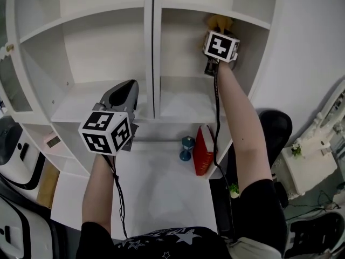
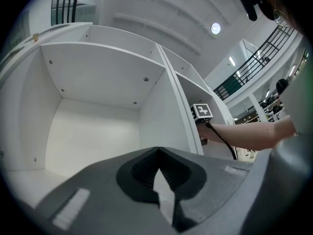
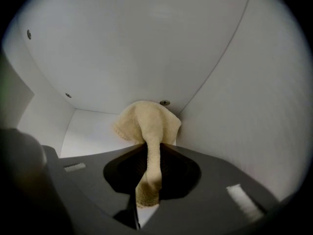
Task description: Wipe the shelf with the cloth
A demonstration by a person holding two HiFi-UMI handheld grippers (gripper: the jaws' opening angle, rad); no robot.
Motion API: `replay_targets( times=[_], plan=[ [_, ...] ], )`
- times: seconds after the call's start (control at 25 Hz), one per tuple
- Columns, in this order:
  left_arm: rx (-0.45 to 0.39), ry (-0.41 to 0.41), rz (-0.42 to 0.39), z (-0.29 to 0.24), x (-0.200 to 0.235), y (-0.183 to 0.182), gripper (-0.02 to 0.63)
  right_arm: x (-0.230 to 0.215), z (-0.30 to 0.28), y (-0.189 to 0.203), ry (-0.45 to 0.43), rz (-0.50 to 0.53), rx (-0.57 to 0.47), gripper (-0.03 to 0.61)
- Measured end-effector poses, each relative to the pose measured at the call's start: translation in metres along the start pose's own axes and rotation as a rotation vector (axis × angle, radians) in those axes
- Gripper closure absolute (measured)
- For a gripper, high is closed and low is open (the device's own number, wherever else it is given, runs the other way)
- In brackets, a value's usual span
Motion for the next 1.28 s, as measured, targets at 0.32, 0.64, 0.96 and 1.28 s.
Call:
replay_targets(
  times=[0.32,0.64,0.96,1.28],
  plan=[
    [-0.009,0.024,0.008,0.000,0.002,0.002,0.611,-0.001,0.013,0.004,0.020,-0.036,0.027,0.499],
    [-0.022,0.042,0.021,0.002,0.005,-0.002,0.611,0.045,0.050,0.013,-0.174,-0.009,0.015,0.499],
    [-0.022,0.061,0.022,0.001,0.012,-0.002,0.611,0.100,0.061,0.027,-0.341,0.063,-0.002,0.499],
    [-0.011,0.057,0.040,-0.004,0.023,0.007,0.611,0.134,0.045,0.044,-0.422,0.111,0.008,0.499]
  ],
)
Point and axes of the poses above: the fingertips, and each gripper's own axes: z backward along the fingers, x to its left, y out of its underside, the point moved 7 cm from there along z, backward along the fingers, and after that the axes turned 6 degrees about y, right-handed, at the moved point
